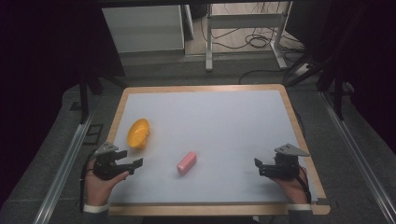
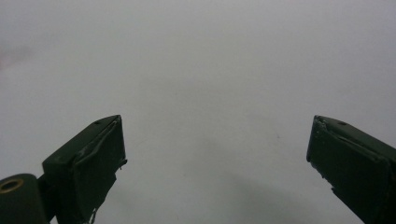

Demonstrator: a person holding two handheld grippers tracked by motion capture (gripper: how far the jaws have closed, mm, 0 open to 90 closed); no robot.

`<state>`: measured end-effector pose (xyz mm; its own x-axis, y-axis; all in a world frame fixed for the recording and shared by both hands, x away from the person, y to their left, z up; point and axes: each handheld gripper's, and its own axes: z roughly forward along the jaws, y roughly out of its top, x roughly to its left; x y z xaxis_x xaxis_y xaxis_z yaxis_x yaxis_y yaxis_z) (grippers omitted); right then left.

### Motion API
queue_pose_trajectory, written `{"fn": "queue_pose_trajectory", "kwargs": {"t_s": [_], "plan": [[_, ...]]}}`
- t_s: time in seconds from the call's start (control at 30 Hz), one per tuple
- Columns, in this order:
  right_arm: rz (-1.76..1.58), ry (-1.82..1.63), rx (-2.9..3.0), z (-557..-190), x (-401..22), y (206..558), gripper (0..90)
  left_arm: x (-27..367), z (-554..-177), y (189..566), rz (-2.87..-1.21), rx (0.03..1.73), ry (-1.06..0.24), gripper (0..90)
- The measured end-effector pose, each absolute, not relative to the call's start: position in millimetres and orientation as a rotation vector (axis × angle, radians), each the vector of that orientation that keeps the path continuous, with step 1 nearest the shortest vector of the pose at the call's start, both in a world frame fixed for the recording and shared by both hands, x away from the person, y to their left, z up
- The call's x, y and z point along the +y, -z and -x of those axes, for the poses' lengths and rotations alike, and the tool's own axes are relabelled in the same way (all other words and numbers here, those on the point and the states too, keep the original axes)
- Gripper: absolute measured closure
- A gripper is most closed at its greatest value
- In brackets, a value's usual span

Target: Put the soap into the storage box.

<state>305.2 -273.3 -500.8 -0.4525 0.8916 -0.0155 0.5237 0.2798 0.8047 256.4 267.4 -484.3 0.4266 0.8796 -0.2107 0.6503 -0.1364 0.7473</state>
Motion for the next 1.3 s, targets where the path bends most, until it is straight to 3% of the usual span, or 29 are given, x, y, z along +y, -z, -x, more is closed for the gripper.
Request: {"fn": "queue_pose_trajectory", "kwargs": {"t_s": [0.73,1.3], "plan": [[-1.269,-1.016,2.060,-302.9,-283.7,499.7,6.6,260.2,-256.8,484.7,-1.907,1.296,-0.338,22.9],[-1.247,-1.056,2.048,-300.8,-288.8,495.6,6.6,243.3,-261.7,458.9,-1.929,1.292,-0.358,22.9]]}}
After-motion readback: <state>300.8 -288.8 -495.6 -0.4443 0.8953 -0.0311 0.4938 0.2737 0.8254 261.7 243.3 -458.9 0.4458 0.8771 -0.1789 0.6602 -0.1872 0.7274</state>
